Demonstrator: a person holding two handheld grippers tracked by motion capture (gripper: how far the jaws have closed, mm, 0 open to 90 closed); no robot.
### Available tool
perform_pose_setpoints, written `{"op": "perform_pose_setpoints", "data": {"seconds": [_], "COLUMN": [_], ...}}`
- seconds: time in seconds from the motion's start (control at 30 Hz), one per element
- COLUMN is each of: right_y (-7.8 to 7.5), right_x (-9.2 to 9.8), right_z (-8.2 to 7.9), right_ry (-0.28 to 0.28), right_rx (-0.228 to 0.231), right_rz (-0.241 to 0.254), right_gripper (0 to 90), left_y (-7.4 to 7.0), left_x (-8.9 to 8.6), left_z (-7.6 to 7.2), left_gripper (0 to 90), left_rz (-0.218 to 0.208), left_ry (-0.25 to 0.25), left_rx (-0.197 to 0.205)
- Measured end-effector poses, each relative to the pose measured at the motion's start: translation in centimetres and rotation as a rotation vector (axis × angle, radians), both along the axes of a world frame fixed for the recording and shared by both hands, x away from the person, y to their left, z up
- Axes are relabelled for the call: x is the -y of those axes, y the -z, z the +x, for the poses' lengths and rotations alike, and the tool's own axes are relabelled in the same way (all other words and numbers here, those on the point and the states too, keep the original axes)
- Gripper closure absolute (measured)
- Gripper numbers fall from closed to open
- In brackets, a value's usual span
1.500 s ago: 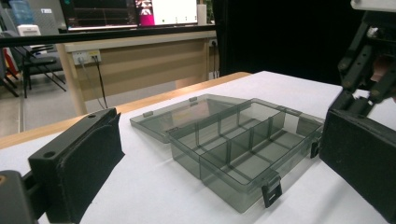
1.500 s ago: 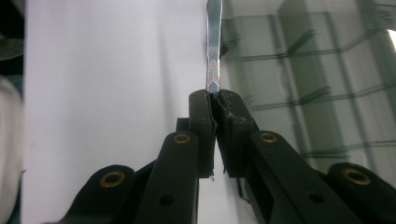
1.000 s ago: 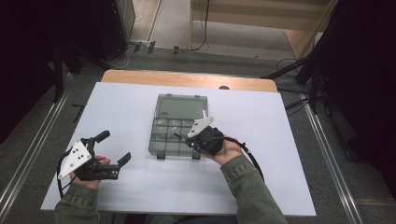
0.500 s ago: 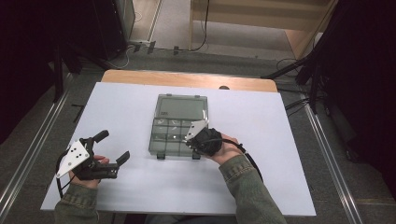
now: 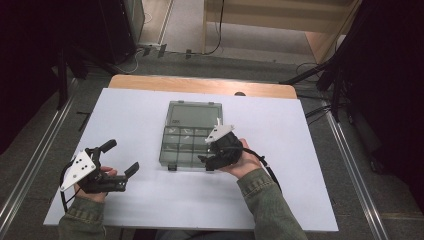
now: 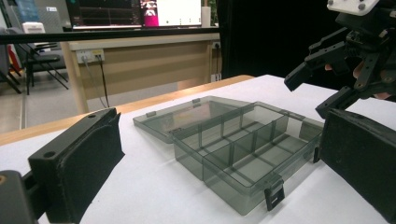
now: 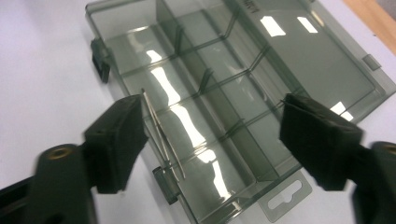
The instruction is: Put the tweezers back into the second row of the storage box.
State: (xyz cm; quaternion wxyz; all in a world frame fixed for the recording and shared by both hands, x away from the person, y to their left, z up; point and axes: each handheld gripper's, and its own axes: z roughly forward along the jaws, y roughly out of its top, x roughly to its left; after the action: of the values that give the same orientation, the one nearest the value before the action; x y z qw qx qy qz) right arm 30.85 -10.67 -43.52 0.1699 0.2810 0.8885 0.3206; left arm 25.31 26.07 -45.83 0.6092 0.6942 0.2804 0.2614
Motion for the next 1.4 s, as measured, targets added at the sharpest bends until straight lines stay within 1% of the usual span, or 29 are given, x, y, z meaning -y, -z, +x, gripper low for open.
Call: {"op": "perform_pose_setpoints", "data": {"seconds": [0.03,0.07,0.1,0.2,0.27,0.3,0.33,0.4,0.47,0.5,0.53,0.6,0.67,0.7,0.73,0.8,0.83,0.87,0.9,0.97,1.0,1.07,1.1,1.17,1.2,1.23,1.33,1.37,1.4], "right_y": [0.0,0.0,0.0,0.0,-0.1,-0.1,-0.1,-0.2,-0.2,-0.1,-0.1,0.0,0.0,0.0,0.0,-0.1,-0.2,-0.2,-0.2,-0.1,-0.2,0.0,0.2,0.4,0.4,0.8,1.1,1.4,1.6], "right_x": [0.2,0.2,0.6,1.2,1.6,1.7,1.7,2.4,2.9,3.2,3.2,4.0,4.7,5.1,5.1,6.2,7.1,7.5,7.5,8.6,9.0,10.0,11.0,11.6,11.6,12.4,12.8,13.3,13.5], "right_z": [0.0,0.0,-0.1,-0.2,-0.4,-0.4,-0.4,-0.8,-1.2,-1.3,-1.3,-1.8,-2.2,-2.4,-2.4,-2.9,-3.4,-3.6,-3.6,-4.1,-4.4,-5.0,-5.6,-6.1,-6.1,-6.7,-7.0,-7.4,-7.6], "right_ry": [0.01,0.01,0.032,0.057,0.097,0.114,0.114,0.137,0.176,0.183,0.183,0.211,0.228,0.234,0.234,0.262,0.275,0.28,0.28,0.296,0.311,0.327,0.343,0.352,0.352,0.364,0.382,0.38,0.385], "right_rx": [0.003,0.003,0.007,0.014,0.03,0.027,0.027,0.041,0.063,0.069,0.069,0.074,0.091,0.093,0.093,0.09,0.108,0.121,0.121,0.142,0.141,0.169,0.191,0.191,0.191,0.208,0.206,0.224,0.229], "right_rz": [0.017,0.017,0.046,0.077,0.092,0.099,0.099,0.107,0.118,0.125,0.125,0.12,0.141,0.154,0.154,0.182,0.188,0.198,0.198,0.226,0.227,0.236,0.256,0.268,0.268,0.285,0.279,0.305,0.307], "right_gripper": [15.4,15.4,13.7,2.3,1.3,0.3,0.3,0.2,0.2,0.2,0.2,0.2,0.1,0.1,0.1,0.1,0.2,0.1,0.1,0.1,0.1,0.1,0.2,0.1,0.1,0.2,0.2,0.1,0.2], "left_y": [0.0,0.0,0.0,0.0,0.0,0.0,0.0,0.0,0.0,0.0,0.0,0.0,0.0,0.0,0.0,0.0,0.0,0.0,0.0,0.0,0.0,0.0,0.0,0.0,0.0,0.0,0.0,0.0,0.0], "left_x": [0.0,0.0,0.0,0.0,0.1,0.1,0.1,0.2,0.2,0.3,0.3,0.3,0.3,0.3,0.3,0.3,0.4,0.4,0.4,0.4,0.4,0.4,0.4,0.4,0.4,0.4,0.5,0.5,0.5], "left_z": [0.0,0.0,0.0,0.0,0.0,0.0,0.0,0.0,0.1,0.1,0.1,0.1,0.2,0.2,0.2,0.2,0.2,0.2,0.2,0.2,0.2,0.2,0.2,0.2,0.2,0.2,0.2,0.2,0.2], "left_gripper": [0.0,0.0,0.0,0.0,0.0,0.0,0.0,0.0,0.0,0.0,0.0,0.0,0.0,0.0,0.0,0.0,0.0,0.0,0.0,0.0,0.0,0.0,0.0,0.0,0.0,0.0,0.0,0.0,0.0], "left_rz": [-0.001,-0.001,-0.001,-0.002,-0.003,-0.003,-0.003,-0.004,-0.003,-0.003,-0.003,-0.004,-0.006,-0.006,-0.006,-0.007,-0.006,-0.005,-0.005,-0.001,-0.001,0.001,0.0,0.001,0.001,0.002,0.001,0.004,0.004], "left_ry": [0.001,0.001,0.001,0.004,0.006,0.006,0.006,0.007,0.009,0.01,0.01,0.011,0.012,0.012,0.012,0.011,0.01,0.01,0.01,0.01,0.01,0.01,0.009,0.009,0.009,0.009,0.01,0.01,0.01], "left_rx": [0.001,0.001,0.0,0.001,0.001,0.0,0.0,0.001,0.0,0.0,0.0,0.0,-0.002,-0.001,-0.001,-0.002,-0.002,-0.002,-0.002,-0.001,0.0,0.0,0.0,0.0,0.0,0.0,0.0,0.001,0.001]}}
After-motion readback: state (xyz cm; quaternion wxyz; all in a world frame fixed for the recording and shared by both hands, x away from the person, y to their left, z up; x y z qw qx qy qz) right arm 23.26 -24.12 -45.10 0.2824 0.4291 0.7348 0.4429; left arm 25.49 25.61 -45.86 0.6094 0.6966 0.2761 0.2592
